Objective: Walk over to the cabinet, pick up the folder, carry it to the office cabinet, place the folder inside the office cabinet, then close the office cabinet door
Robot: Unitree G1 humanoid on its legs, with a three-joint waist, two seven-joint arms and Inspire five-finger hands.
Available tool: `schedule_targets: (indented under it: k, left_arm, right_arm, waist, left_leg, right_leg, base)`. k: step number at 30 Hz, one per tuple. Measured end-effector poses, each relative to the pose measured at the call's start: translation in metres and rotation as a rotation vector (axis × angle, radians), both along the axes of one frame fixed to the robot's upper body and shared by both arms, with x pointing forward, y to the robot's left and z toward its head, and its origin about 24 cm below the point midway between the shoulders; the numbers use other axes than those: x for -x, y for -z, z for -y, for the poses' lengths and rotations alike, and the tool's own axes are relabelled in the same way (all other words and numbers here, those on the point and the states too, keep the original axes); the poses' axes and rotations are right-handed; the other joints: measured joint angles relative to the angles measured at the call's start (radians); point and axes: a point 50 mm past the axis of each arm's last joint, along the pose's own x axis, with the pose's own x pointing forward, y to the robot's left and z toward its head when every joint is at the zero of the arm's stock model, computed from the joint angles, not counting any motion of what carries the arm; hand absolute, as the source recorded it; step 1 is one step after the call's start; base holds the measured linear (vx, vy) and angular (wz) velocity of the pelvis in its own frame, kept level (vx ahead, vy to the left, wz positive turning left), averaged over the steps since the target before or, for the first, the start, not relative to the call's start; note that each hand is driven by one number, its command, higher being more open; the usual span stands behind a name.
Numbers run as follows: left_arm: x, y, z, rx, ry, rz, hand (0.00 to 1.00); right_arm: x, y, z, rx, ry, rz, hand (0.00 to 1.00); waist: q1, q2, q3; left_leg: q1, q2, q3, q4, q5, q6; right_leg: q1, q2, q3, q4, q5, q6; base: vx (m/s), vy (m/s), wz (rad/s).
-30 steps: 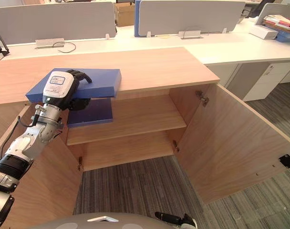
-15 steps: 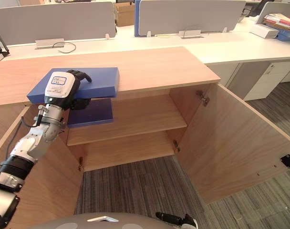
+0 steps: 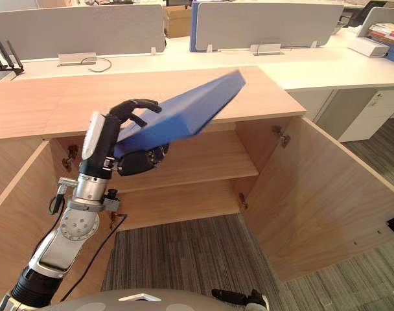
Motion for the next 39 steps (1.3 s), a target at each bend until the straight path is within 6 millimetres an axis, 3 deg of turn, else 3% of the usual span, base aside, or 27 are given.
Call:
schedule_targets:
  k: [6,19,25,35,39]
  left_arm:
    - [0.000,-0.004,0.001,0.240,0.024,-0.049,0.00]
    - [0.000,0.005,-0.006,0.287,-0.079,-0.102,0.00]
    - [-0.007,0.032,-0.010,0.339,-0.064,-0.257,0.00]
    - [-0.009,0.114,-0.017,0.904,0.055,-0.772,0.00]
    - [-0.004,0.133,-0.008,0.992,0.084,-0.899,0.00]
  right_arm:
    - [0.000,0.001,-0.002,0.001,-0.030,-0.010,1.00]
    - [-0.002,0.001,-0.003,-0.002,-0.041,-0.019,1.00]
    - [-0.001,0.001,0.000,0.006,-0.048,-0.030,1.00]
    - [-0.004,0.000,-0.001,-0.001,-0.071,-0.036,1.00]
    - [-0.006,0.000,-0.002,-0.004,-0.076,-0.034,1.00]
  waist:
    - [0.020,-0.011,-0.007]
    - [0.026,-0.014,-0.012]
    - [0.023,0.000,-0.023]
    - [0.020,-0.003,-0.022]
    - [0.020,-0.007,-0.020]
  left_leg:
    - [-0.015,0.000,-0.003,0.002,0.007,0.009]
    - [-0.014,-0.004,-0.006,0.008,0.008,0.012]
    - [-0.012,-0.004,-0.014,0.001,0.014,0.018]
    - [-0.012,-0.004,-0.016,-0.007,0.016,0.019]
    - [-0.012,-0.005,-0.014,-0.013,0.016,0.019]
  right_leg:
    - [-0.009,-0.001,-0.001,0.006,0.000,0.001]
    - [-0.017,-0.004,-0.002,0.030,-0.008,0.000]
    - [-0.019,-0.001,-0.011,0.028,-0.008,0.000]
    - [-0.013,0.001,-0.018,0.009,-0.005,0.004]
    - [-0.016,0.002,-0.016,0.007,-0.005,0.004]
  base:
    - [0.00,0.000,0.00]
    - [-0.01,-0.003,0.00]
    - [-0.03,-0.010,0.04]
    - [0.00,0.000,0.00]
    - [0.00,0.000,0.00]
